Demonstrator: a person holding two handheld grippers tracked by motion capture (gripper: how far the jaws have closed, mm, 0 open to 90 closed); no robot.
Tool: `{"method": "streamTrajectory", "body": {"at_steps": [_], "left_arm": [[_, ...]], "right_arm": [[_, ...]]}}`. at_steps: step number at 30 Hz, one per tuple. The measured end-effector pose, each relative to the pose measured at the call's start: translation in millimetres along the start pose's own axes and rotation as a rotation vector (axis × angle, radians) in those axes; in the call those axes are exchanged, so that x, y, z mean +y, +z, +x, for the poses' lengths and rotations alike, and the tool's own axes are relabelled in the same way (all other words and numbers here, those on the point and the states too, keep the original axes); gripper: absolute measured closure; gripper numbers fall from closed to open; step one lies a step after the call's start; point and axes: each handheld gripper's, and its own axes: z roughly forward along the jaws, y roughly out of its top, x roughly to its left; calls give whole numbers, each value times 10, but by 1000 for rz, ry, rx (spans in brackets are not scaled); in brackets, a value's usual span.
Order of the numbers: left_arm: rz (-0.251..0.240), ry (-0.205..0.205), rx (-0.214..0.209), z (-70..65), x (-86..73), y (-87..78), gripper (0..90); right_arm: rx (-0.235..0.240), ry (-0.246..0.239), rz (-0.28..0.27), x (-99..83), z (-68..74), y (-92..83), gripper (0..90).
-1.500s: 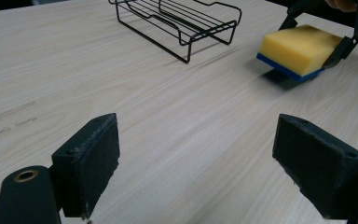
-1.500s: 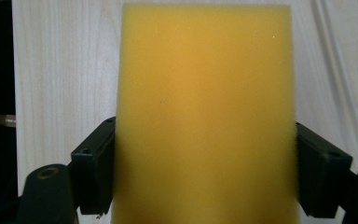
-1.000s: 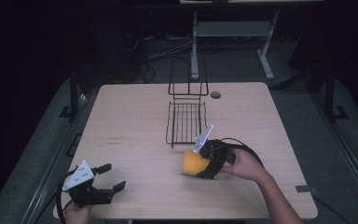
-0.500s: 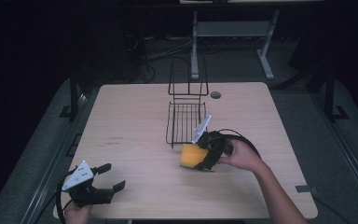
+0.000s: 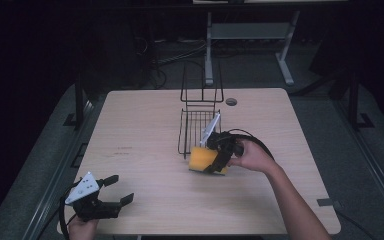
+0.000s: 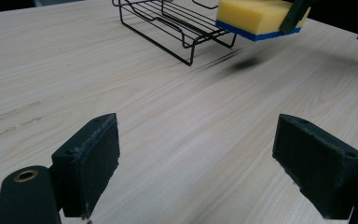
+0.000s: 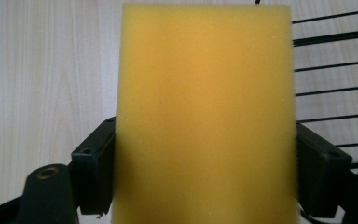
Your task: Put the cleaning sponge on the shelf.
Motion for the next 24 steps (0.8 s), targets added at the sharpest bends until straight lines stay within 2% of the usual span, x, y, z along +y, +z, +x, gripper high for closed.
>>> {"method": "streamTrajectory", "body": {"at_steps": [10,20,24], "left_arm": [[1,-5,0,6,-5,0,140],[4,-6,-3,6,-9,11,140],[5,-7,-4,6,-12,15,140]], "right_arm": [[-3,-19,7,88,-143,17,215],[-4,-13,20,179,-256,9,215],[12,1,16,185,-353,20,215]]}}
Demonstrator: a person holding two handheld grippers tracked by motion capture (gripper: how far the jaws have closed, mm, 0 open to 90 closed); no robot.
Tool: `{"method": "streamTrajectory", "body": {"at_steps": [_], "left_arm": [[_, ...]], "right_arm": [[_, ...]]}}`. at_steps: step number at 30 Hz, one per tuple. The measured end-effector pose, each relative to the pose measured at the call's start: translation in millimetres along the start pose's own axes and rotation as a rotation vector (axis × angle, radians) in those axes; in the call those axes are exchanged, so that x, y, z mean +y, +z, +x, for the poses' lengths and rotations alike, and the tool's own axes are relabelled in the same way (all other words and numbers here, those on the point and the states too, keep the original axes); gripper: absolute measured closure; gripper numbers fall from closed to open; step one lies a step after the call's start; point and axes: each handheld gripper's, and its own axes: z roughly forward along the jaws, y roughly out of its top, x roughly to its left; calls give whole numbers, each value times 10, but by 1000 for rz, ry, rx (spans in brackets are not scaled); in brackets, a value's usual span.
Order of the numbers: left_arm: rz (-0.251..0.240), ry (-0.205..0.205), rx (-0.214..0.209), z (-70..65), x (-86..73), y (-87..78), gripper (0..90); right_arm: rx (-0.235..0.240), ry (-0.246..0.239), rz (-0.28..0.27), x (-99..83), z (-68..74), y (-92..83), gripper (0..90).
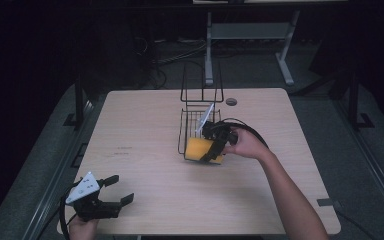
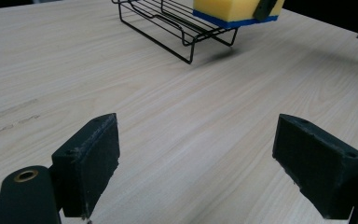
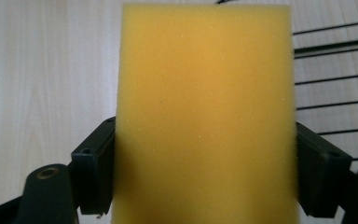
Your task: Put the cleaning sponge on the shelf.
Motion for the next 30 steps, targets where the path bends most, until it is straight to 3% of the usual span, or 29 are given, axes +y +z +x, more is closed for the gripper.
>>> {"method": "streamTrajectory", "body": {"at_steps": [9,14,17,20,25,30], "left_arm": [[-1,-3,1,10,-3,-4,140],[-1,-4,1,11,-3,-4,140],[0,-4,0,13,-3,-6,140],[-2,-6,2,15,-6,-7,140],[-2,-7,0,18,-7,-6,140],[-2,-6,1,25,-9,-12,140]], "right_arm": [[4,28,27,51,-140,28,215],[-1,17,41,97,-193,32,215],[13,32,26,118,-239,25,215],[9,29,61,147,-294,32,215],[13,36,60,173,-380,70,215],[14,44,95,226,-476,95,215]]}}
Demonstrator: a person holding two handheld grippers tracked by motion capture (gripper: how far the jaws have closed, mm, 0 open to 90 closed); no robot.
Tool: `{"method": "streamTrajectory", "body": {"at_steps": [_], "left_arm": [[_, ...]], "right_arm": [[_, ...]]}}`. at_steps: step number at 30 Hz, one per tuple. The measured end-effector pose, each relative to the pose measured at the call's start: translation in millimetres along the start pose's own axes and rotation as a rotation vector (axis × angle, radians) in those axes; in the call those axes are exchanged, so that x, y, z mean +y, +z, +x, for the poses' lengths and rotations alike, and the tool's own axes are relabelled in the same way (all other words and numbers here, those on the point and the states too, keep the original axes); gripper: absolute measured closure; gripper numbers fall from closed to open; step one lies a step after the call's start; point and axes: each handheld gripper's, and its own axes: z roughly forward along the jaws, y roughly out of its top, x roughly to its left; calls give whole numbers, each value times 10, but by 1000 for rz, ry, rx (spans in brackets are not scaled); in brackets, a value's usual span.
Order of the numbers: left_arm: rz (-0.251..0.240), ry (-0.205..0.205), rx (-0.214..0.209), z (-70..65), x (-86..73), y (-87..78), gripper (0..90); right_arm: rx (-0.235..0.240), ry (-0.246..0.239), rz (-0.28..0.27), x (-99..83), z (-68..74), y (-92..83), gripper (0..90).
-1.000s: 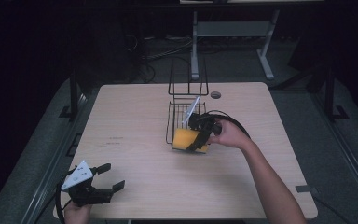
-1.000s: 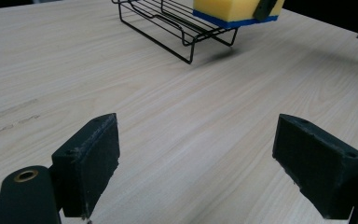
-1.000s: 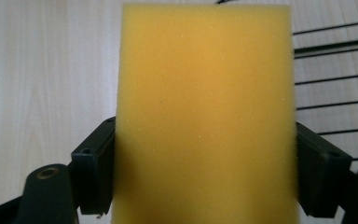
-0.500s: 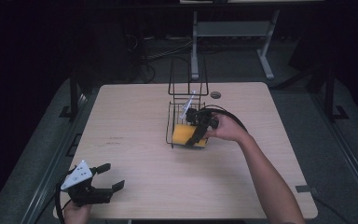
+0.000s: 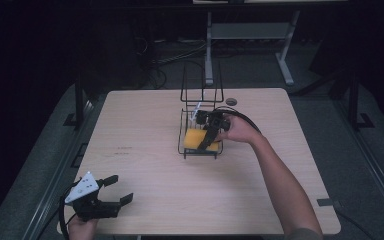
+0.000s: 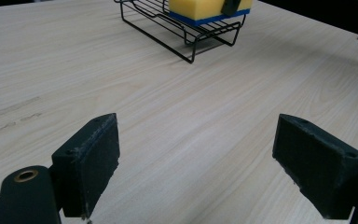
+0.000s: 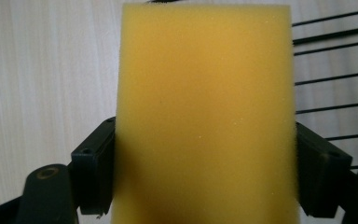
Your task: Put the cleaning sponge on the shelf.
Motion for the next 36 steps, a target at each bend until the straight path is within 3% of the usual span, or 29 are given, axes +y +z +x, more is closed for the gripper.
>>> {"method": "streamTrajectory", "body": {"at_steps": [7,19,31,36], "left_arm": [[-2,-3,-3,7,-3,-2,140],[-3,-3,-4,4,0,0,140],[-3,-2,-9,-17,1,11,140],[2,-2,-11,-17,-2,19,141]], "right_arm": [[-2,23,2,56,-105,0,215],[-21,9,32,76,-153,125,214],[-39,29,16,33,-159,143,189],[-32,55,-36,-30,-155,90,183]]}}
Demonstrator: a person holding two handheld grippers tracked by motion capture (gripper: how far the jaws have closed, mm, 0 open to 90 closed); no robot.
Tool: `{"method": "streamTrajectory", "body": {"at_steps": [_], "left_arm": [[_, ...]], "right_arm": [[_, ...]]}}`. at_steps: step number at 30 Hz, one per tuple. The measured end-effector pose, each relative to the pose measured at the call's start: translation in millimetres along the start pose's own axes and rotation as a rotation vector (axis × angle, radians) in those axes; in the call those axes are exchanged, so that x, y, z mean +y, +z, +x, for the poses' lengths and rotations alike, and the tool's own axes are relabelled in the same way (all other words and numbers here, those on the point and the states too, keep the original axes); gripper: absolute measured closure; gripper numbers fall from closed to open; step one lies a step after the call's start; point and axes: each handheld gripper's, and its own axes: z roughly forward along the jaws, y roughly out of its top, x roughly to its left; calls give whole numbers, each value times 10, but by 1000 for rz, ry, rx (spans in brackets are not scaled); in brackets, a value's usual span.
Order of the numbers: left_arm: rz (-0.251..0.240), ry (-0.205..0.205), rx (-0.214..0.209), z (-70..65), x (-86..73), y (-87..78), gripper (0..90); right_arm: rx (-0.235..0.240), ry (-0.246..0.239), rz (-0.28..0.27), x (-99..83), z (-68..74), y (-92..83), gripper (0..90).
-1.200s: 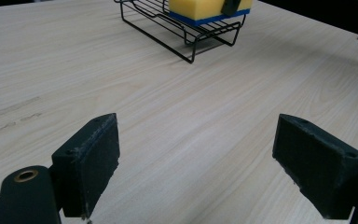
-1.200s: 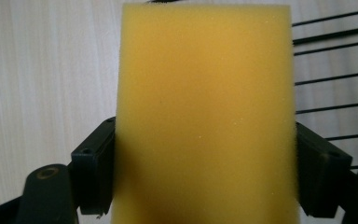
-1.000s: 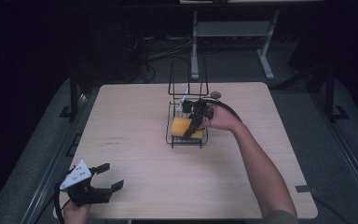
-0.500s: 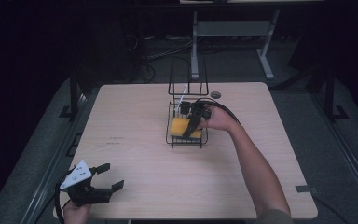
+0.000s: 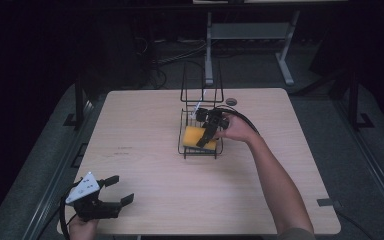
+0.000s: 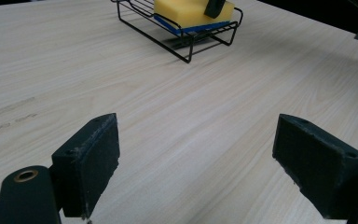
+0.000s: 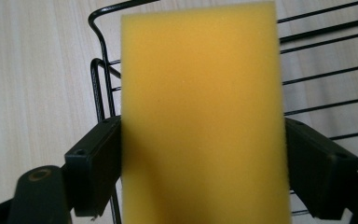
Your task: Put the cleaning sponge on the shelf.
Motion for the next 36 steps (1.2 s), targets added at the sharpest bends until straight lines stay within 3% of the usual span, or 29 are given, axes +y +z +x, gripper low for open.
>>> {"method": "streamTrajectory", "body": {"at_steps": [9,20,25,30,34,36], "left_arm": [[4,1,-3,3,-4,8,140],[1,5,-1,-6,-1,11,141],[4,4,-1,0,-3,9,140],[8,12,-2,-3,1,16,140],[11,10,-6,-15,5,28,140],[11,9,-6,-15,5,31,141]], "right_arm": [[-5,8,-53,-34,6,-106,175],[38,1,-88,4,107,-184,167],[34,-21,-118,-10,138,-214,171],[16,-7,-121,-52,162,-244,170],[27,-7,-130,-58,193,-274,174],[13,-11,-157,-66,197,-321,177]]}}
